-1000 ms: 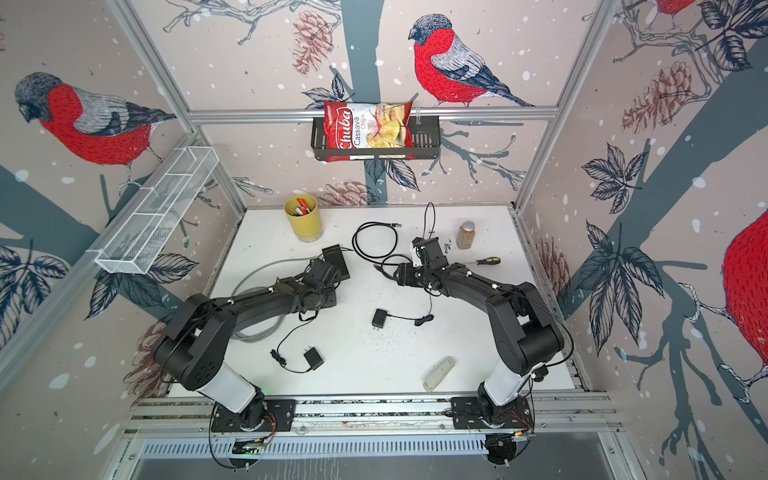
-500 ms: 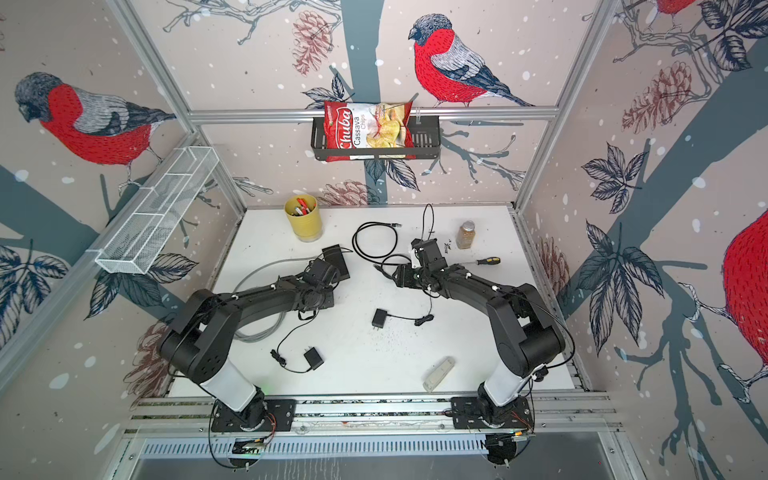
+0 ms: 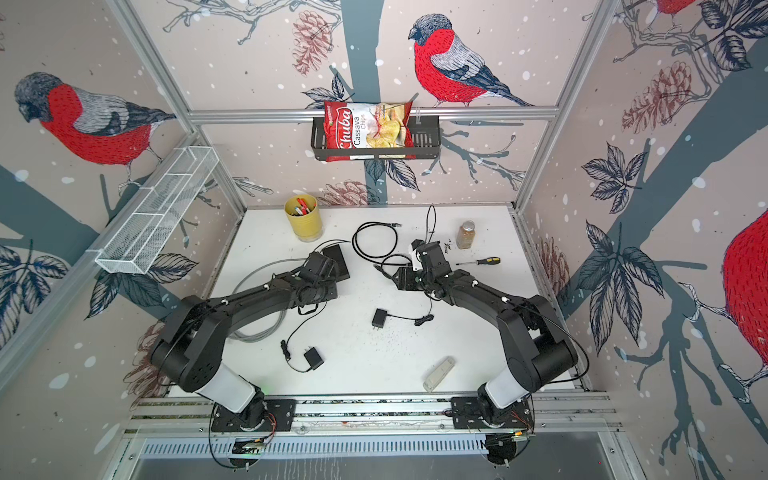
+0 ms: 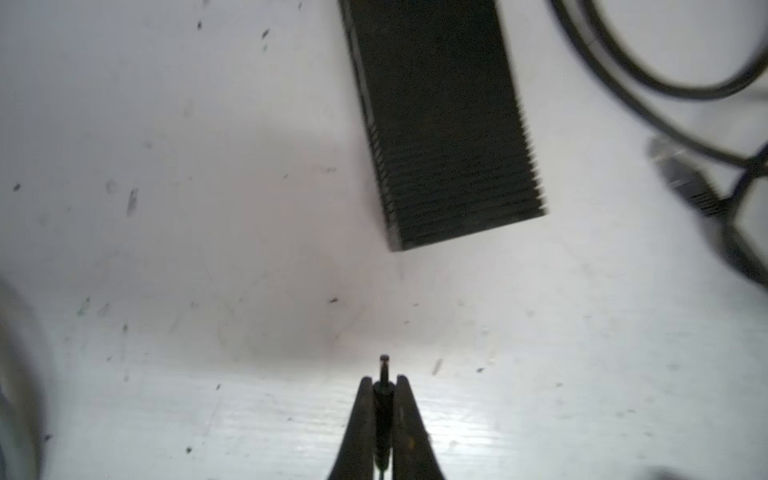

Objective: Insert the plug into the switch port

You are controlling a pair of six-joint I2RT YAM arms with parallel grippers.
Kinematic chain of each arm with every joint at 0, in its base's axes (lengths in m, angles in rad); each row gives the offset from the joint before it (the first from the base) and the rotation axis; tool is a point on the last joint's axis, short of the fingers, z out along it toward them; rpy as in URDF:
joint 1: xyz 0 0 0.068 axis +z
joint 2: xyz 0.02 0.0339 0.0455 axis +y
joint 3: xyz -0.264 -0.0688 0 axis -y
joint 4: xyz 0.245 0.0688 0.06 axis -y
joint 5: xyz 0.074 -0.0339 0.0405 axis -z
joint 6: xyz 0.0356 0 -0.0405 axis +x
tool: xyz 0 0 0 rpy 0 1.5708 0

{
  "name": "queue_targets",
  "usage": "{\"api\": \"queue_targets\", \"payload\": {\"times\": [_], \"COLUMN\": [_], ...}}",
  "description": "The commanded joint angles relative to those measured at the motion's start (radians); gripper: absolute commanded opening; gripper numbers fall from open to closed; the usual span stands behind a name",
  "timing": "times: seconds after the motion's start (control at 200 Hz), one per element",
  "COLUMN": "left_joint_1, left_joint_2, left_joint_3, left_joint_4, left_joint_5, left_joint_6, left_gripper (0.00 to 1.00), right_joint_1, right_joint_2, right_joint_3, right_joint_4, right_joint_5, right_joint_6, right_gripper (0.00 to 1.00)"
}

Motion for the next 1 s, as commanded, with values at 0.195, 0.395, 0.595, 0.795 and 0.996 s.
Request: {"api": "queue_targets", "payload": {"times": [0.195,0.395,0.595,0.795,0.996], "left_joint_1": [0.002,0.010,0.025,0.027,0.027], "left_joint_2": [-0.013,-0.026,-0.027,-0.035,-0.039], "left_joint_3": [0.065,0.054,0.045,0.024,0.015], "left_joint_4": [0.114,0.160,0.191,0.198,0.203], "left_joint_5": [0.200,0.283,0.333,0.318,0.303], "left_joint_6": [-0.151,-0.213,-0.215,-0.207,-0.201], "left_gripper": [0.00,0.00,0.00,0.00,0.00], "right_joint_1": [0.176,0.277,0.301,0.284,0.292], "right_joint_2": [0.044,0.113,0.187,0.230,0.295], "right_joint_3": [-0.027,-0.075,-0.091,-0.042,0.021], "right_joint_4": [0.306,0.544,0.689,0.696,0.697], "right_joint_5": [0.000,0.023,0.066,0.040,-0.026], "right_joint_6": [0.020,0.048,0.151,0.199,0.232], "right_gripper": [0.57,0.45,0.40,0.37,0.33]}}
